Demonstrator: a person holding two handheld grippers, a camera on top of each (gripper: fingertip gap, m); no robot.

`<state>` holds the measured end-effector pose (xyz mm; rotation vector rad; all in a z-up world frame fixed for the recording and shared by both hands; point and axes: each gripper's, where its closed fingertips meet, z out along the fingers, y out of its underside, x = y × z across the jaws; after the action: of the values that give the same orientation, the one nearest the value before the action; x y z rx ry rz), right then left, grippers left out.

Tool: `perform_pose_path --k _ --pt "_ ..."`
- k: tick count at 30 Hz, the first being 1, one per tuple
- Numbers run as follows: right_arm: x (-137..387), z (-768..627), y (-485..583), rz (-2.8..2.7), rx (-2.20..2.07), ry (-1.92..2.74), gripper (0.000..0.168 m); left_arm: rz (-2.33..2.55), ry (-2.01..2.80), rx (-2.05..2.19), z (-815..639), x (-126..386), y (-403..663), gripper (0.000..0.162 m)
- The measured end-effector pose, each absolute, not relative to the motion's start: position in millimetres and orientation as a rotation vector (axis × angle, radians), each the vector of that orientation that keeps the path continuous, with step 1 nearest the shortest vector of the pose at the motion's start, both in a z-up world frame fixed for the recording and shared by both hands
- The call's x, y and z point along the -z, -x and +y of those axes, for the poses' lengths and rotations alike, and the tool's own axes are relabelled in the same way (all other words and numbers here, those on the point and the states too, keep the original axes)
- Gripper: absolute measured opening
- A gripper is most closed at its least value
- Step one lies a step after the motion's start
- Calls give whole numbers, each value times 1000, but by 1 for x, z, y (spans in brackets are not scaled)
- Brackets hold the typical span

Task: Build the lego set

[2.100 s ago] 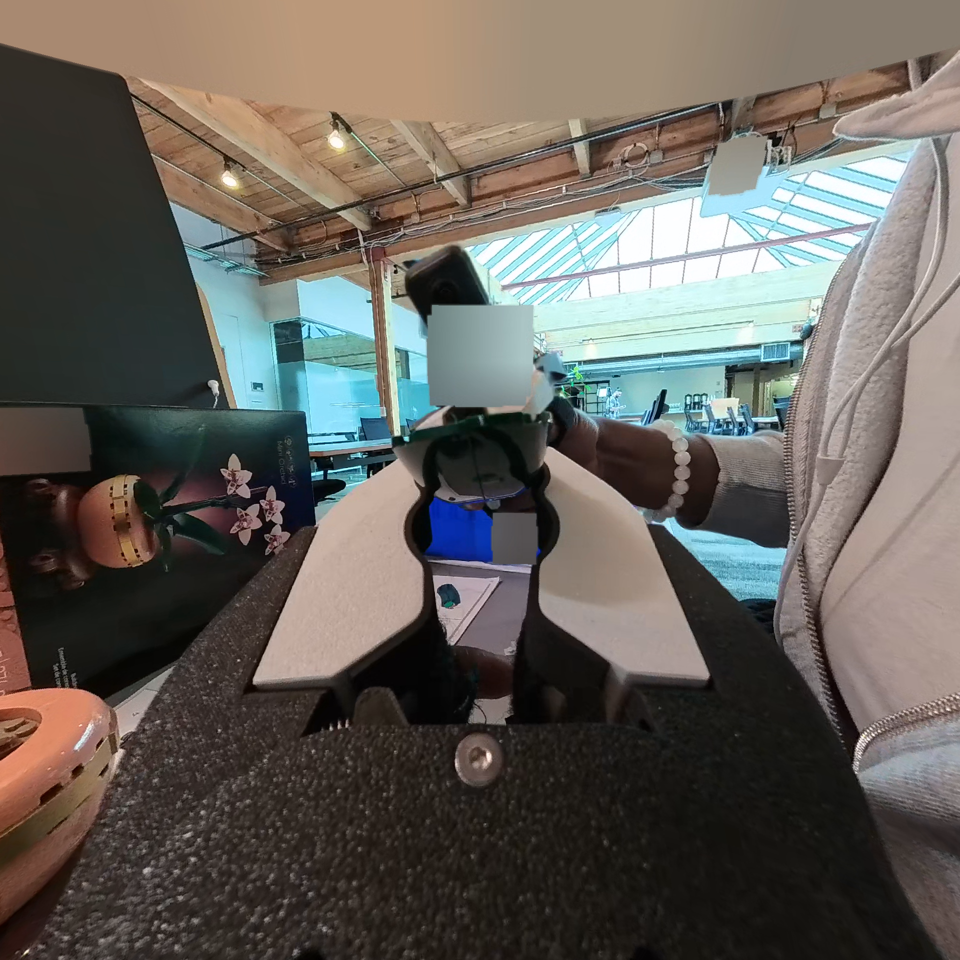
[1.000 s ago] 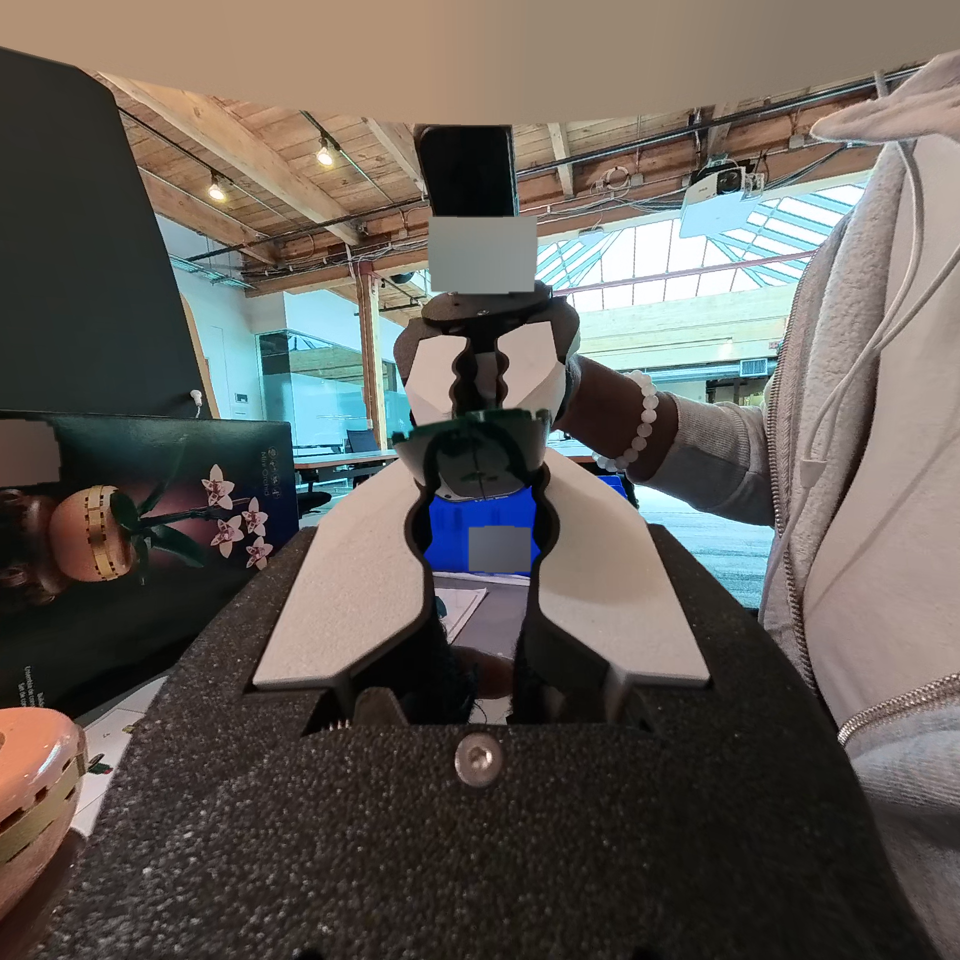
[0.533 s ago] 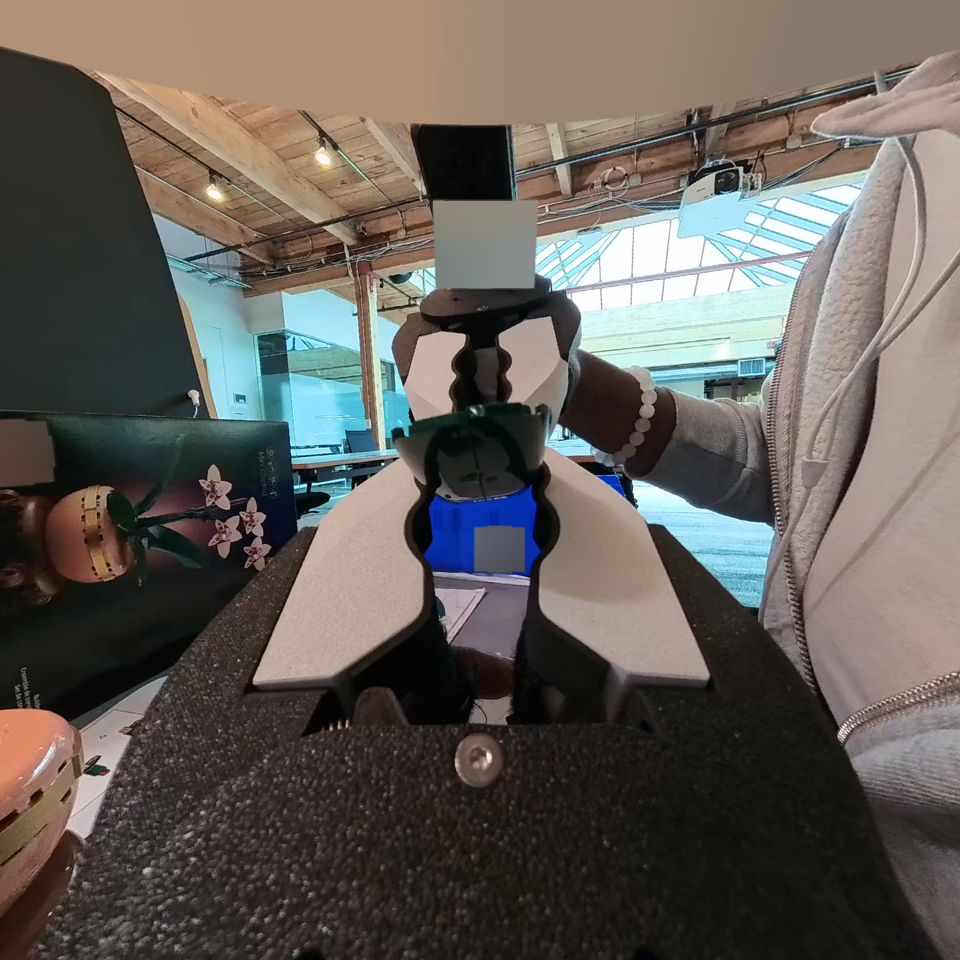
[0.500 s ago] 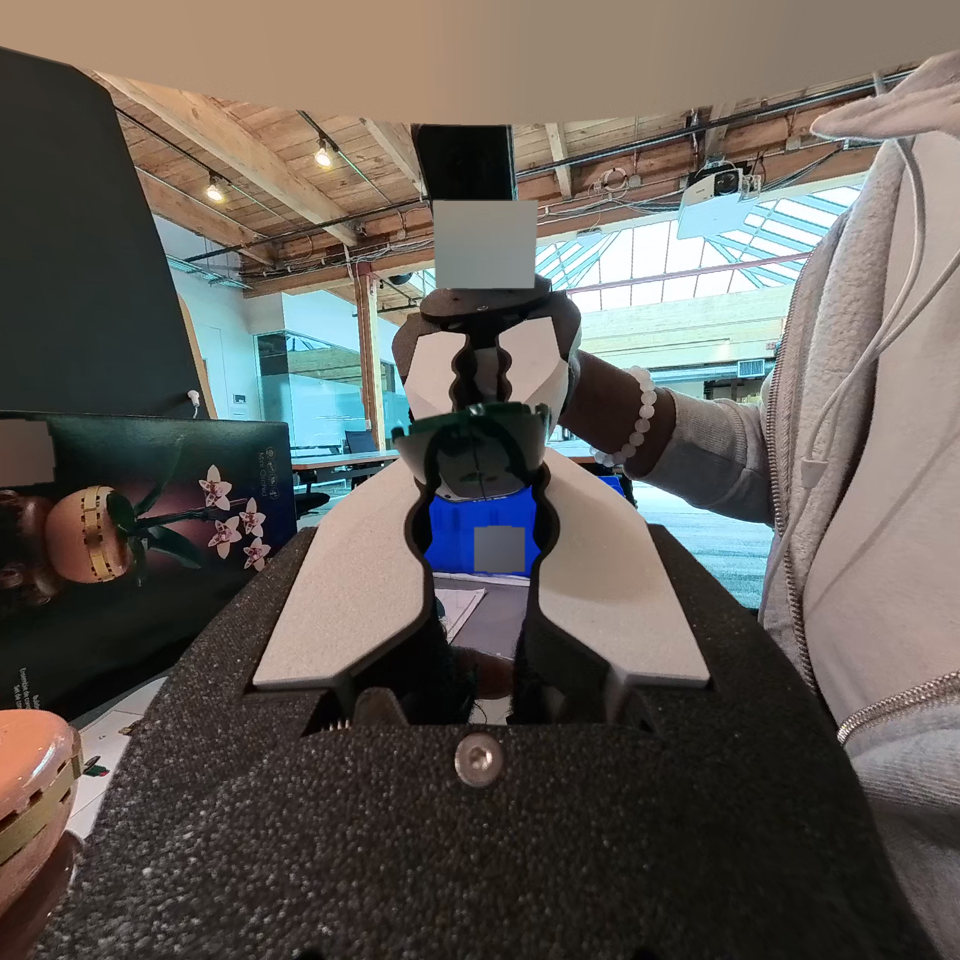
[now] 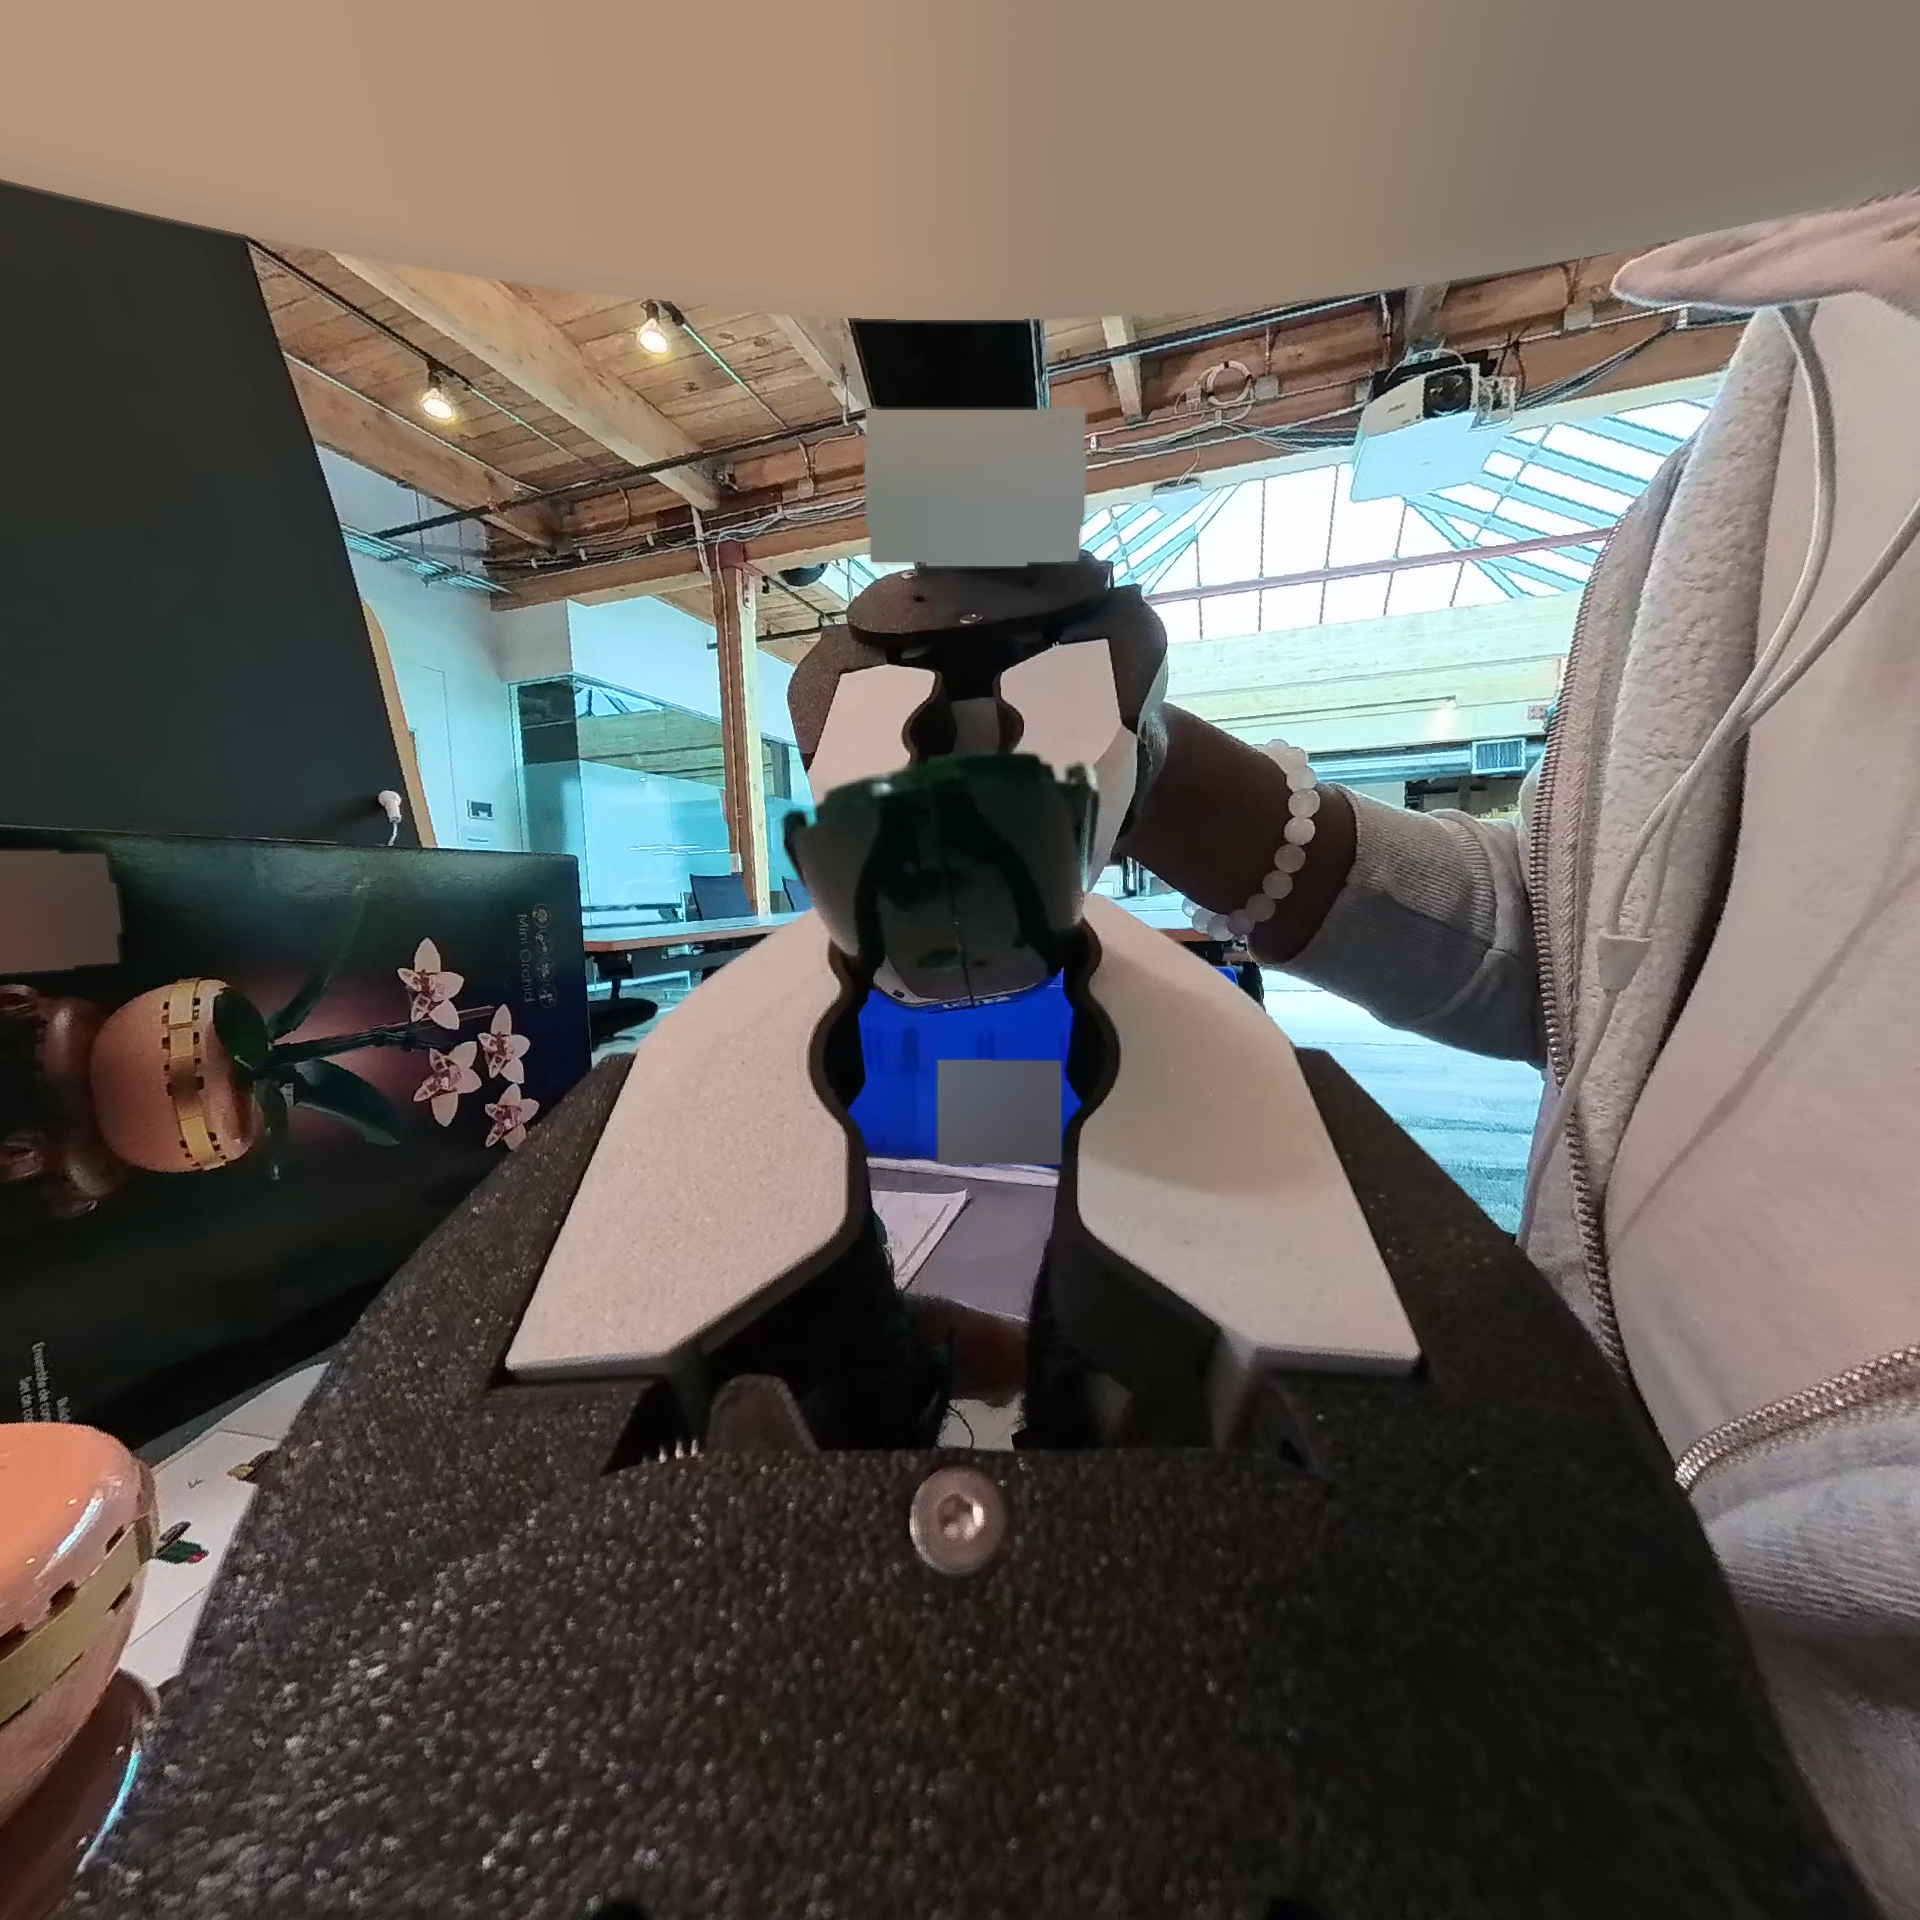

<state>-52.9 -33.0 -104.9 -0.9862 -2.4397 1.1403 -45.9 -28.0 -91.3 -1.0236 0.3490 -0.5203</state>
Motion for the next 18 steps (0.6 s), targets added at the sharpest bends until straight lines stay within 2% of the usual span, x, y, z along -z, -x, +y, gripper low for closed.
perform_pose_path --k 18 --pt "94 -38 55 -2377 -1256 1003 20 313 956 555 -34 83 51 35"
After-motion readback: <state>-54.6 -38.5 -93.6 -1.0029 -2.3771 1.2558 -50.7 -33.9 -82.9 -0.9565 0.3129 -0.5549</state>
